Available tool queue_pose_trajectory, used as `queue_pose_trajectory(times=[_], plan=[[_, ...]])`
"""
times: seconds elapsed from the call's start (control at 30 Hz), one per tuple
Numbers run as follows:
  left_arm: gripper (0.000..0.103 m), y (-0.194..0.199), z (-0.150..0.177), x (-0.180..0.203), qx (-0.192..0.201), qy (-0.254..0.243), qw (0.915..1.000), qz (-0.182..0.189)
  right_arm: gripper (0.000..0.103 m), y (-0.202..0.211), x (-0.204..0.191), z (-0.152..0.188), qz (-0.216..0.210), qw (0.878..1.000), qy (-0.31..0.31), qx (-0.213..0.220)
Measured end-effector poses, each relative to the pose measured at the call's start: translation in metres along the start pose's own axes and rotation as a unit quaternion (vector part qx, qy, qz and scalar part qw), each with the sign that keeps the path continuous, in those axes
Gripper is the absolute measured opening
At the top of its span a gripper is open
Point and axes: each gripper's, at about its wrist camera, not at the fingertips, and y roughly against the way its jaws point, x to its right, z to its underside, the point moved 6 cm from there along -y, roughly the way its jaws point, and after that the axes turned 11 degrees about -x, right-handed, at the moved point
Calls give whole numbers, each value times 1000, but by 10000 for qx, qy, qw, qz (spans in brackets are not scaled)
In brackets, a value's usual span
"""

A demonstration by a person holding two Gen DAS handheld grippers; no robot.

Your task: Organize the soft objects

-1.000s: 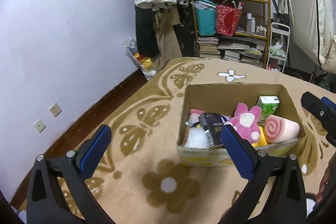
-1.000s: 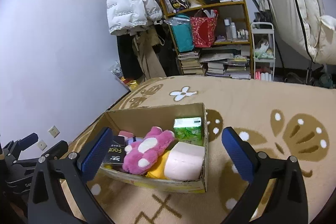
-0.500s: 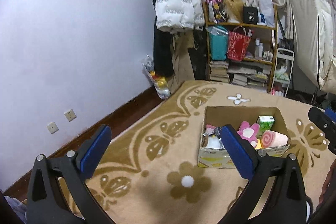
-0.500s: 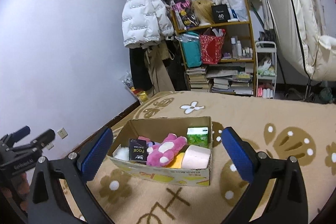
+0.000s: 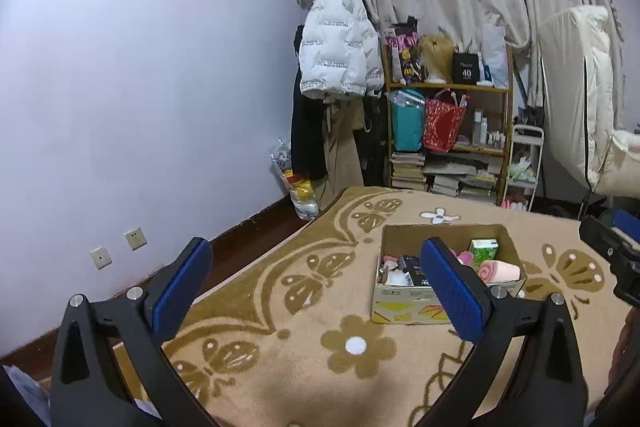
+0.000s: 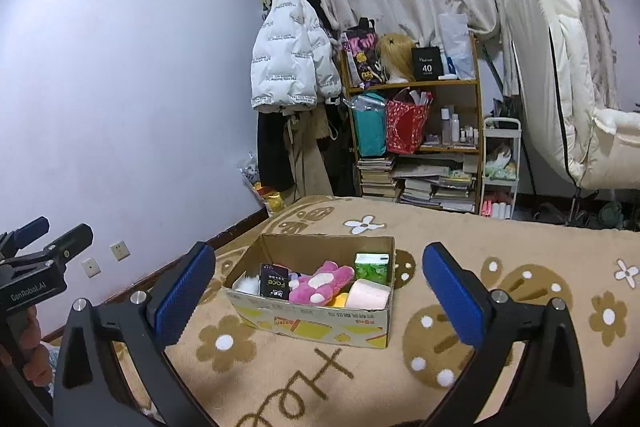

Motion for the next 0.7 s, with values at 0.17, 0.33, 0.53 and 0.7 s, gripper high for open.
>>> queue_pose_trajectory(times=[0.17,0.33,0.53,0.7], plan=[[103,6,10,-6,89,222,9996,144,103,5,0,12,74,9999,78,129],[103,-2,18,-6,112,233,9995,159,103,5,3,24,179,9994,129,273],[103,-24,32,-5,-95,386,9991,143,103,-8,9,37,186,9995,163,183],[103,-38,40,1,-274,334,9990,99,103,-22,19,49,147,9999,16,3]])
